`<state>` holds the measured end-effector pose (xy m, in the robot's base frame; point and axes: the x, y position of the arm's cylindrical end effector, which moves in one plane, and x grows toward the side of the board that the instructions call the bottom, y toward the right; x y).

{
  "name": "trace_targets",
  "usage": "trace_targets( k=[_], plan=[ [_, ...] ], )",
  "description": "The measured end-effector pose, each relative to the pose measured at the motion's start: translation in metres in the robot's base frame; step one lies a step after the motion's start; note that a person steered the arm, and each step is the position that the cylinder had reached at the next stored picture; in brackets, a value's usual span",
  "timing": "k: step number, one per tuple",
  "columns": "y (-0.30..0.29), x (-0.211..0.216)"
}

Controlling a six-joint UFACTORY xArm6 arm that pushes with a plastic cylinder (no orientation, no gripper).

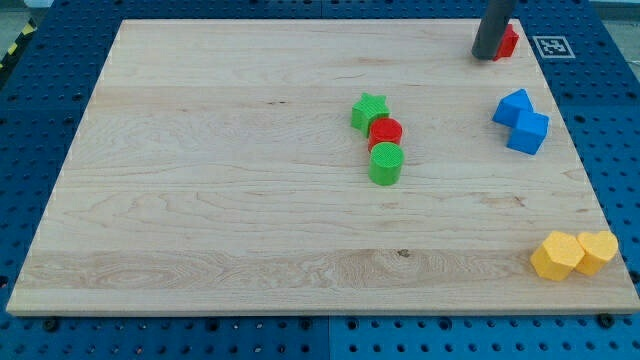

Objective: Move the red star to the top right

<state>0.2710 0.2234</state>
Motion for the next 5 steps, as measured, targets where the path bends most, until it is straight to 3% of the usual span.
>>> trace_targets(
  k=[3,5],
  plan=[
    [0.013,-0.003],
    [-0.051,-0.001]
  ],
)
